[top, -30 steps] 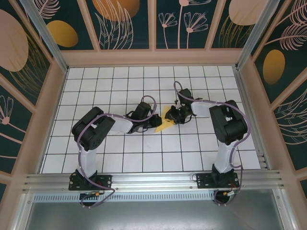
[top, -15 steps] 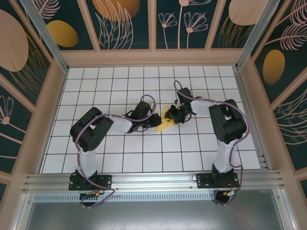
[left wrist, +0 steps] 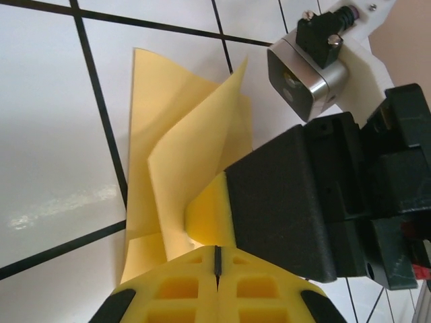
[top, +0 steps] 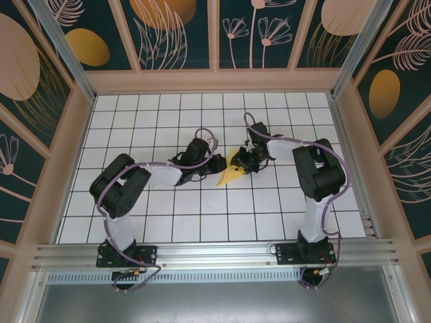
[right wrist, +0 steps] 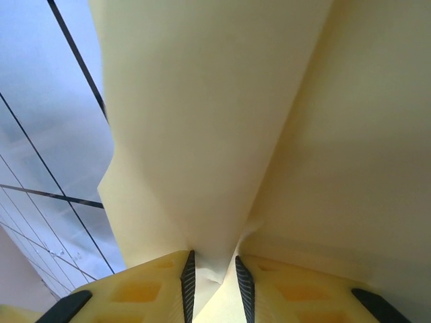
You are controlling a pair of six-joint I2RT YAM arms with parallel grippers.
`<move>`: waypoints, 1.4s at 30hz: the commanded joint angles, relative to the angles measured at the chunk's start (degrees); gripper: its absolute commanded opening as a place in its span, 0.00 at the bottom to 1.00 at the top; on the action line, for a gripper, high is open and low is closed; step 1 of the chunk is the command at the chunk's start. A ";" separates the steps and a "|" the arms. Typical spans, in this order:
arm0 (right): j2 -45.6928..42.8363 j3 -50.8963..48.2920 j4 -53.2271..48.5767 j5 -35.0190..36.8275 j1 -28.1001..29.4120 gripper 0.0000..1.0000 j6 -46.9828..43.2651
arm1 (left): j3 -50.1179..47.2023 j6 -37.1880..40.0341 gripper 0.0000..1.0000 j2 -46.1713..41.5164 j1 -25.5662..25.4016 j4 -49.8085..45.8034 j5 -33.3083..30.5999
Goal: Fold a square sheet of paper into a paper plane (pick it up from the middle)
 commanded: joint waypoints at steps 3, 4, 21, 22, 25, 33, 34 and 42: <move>13.15 -5.59 -6.98 14.42 0.95 0.30 2.15 | -1.04 -0.79 0.04 0.92 0.01 3.03 4.26; 13.30 -5.54 -6.89 14.24 0.87 0.29 2.39 | -1.11 -0.65 0.04 1.03 -0.13 3.04 4.59; 13.77 -5.89 -6.61 13.63 0.87 0.29 2.77 | 2.27 2.32 0.03 4.44 -1.45 -5.11 1.57; 13.77 -5.95 -6.70 13.68 0.83 0.29 2.77 | 2.25 2.30 0.03 4.36 -1.47 -5.44 0.85; 13.69 -6.11 -6.70 13.78 0.82 0.29 2.64 | 2.26 2.43 0.03 4.07 -1.45 -5.78 -0.47; 13.78 -6.35 -6.66 14.13 0.83 0.30 2.49 | 2.61 2.42 0.02 4.22 -1.48 -6.24 -1.57; 13.85 -6.34 -6.61 14.17 0.84 0.30 2.50 | 2.62 2.45 0.02 4.17 -1.46 -6.23 -1.58; 13.96 -6.37 -6.52 14.17 0.82 0.30 2.33 | 2.79 2.29 0.02 4.71 -1.50 -7.04 -2.15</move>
